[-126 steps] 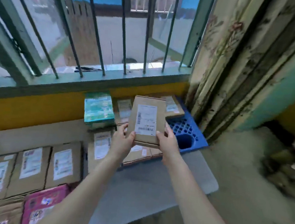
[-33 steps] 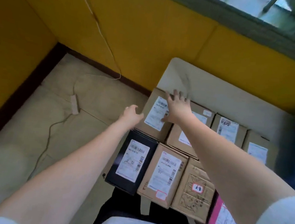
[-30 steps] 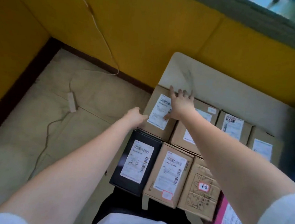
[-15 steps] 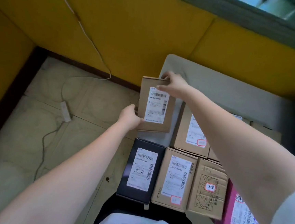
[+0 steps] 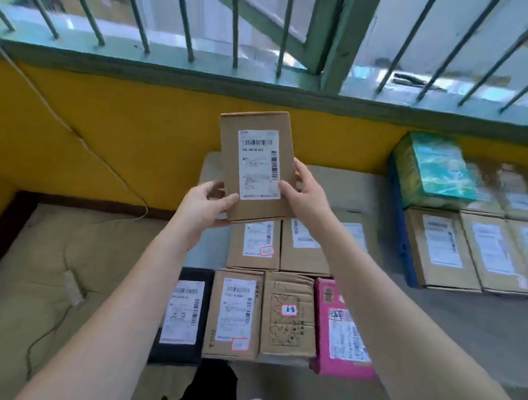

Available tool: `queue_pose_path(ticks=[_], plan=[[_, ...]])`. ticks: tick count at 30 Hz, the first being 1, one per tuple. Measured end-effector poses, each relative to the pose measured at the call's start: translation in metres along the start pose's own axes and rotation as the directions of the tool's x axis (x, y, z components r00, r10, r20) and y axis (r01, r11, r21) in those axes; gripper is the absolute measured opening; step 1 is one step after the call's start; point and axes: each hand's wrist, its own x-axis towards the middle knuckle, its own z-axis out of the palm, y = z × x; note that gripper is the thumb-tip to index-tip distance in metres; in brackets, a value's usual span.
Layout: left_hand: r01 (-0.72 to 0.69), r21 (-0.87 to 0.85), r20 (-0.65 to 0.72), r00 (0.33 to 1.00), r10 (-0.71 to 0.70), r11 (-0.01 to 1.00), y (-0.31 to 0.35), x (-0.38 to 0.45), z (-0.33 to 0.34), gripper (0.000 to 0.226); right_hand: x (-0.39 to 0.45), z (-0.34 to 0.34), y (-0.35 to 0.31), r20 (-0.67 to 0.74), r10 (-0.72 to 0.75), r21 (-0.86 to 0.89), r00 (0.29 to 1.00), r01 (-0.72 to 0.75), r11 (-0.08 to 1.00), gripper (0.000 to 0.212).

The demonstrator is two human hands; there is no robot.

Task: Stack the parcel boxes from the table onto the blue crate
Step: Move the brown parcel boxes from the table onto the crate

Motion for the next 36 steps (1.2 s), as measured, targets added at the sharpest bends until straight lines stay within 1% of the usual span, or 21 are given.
queue_pose_path(ticks=[4, 7, 10, 12, 14, 18, 20, 22, 23, 25, 28, 29, 31, 33, 36], plan=[[-0.056, 0.021, 0.094, 0.994, 0.054, 0.998, 0.004, -0.046, 0.127, 0.043, -0.073, -0.116, 0.060, -0.144, -0.027, 0.092, 0.989, 0.040, 0.995, 0.061], [-0.079, 0.009, 0.140, 0.987, 0.077, 0.997, -0.005, -0.081, 0.225, 0.047, -0.120, -0.205, 0.113, -0.219, 0.007, 0.095, 0.976, 0.014, 0.995, 0.057], [-0.074, 0.017, 0.179, 0.981, 0.069, 0.997, -0.014, -0.112, 0.306, 0.051, -0.159, -0.276, 0.155, -0.229, 0.049, 0.102, 0.972, -0.026, 0.994, 0.054], [-0.054, 0.037, 0.197, 0.979, 0.045, 0.998, -0.014, -0.130, 0.343, 0.051, -0.178, -0.311, 0.174, -0.234, 0.090, 0.121, 0.968, -0.063, 0.991, 0.051], [-0.043, 0.061, 0.202, 0.979, 0.030, 0.997, -0.014, -0.139, 0.371, 0.051, -0.190, -0.336, 0.188, -0.237, 0.115, 0.143, 0.965, -0.083, 0.986, 0.048], [-0.085, 0.148, 0.194, 0.979, 0.056, 0.985, -0.001, -0.135, 0.416, 0.050, -0.188, -0.373, 0.205, -0.268, 0.114, 0.135, 0.957, -0.080, 0.988, 0.045], [-0.104, 0.155, 0.221, 0.973, 0.069, 0.982, 0.005, -0.120, 0.436, 0.050, -0.180, -0.390, 0.208, -0.267, 0.122, 0.143, 0.956, -0.086, 0.986, 0.044], [-0.130, 0.178, 0.257, 0.963, 0.081, 0.975, 0.016, -0.102, 0.456, 0.055, -0.170, -0.408, 0.208, -0.254, 0.127, 0.135, 0.959, -0.095, 0.986, 0.048], [-0.166, 0.224, 0.272, 0.957, 0.102, 0.960, 0.021, -0.088, 0.466, 0.060, -0.163, -0.417, 0.208, -0.249, 0.116, 0.103, 0.962, -0.093, 0.990, 0.052], [-0.268, 0.359, 0.341, 0.929, 0.142, 0.894, 0.030, -0.064, 0.486, 0.072, -0.148, -0.438, 0.207, -0.219, 0.114, 0.020, 0.969, -0.112, 0.993, 0.061], [-0.325, 0.464, 0.417, 0.901, 0.121, 0.824, 0.039, -0.037, 0.517, 0.088, -0.122, -0.469, 0.207, -0.166, 0.126, -0.139, 0.978, -0.149, 0.979, 0.066], [-0.347, 0.507, 0.430, 0.895, 0.118, 0.789, 0.042, -0.031, 0.528, 0.089, -0.111, -0.478, 0.207, -0.161, 0.115, -0.186, 0.980, -0.144, 0.972, 0.069], [-0.396, 0.571, 0.467, 0.877, 0.112, 0.719, 0.048, -0.021, 0.550, 0.088, -0.091, -0.493, 0.211, -0.170, 0.112, -0.254, 0.979, -0.154, 0.955, 0.085], [-0.421, 0.606, 0.453, 0.880, 0.142, 0.675, 0.051, -0.010, 0.569, 0.086, -0.072, -0.507, 0.215, -0.176, 0.122, -0.282, 0.977, -0.169, 0.944, 0.099], [-0.424, 0.631, 0.390, 0.897, 0.206, 0.650, 0.059, 0.008, 0.594, 0.083, -0.039, -0.527, 0.227, -0.176, 0.055, -0.327, 0.983, -0.111, 0.938, 0.100]])
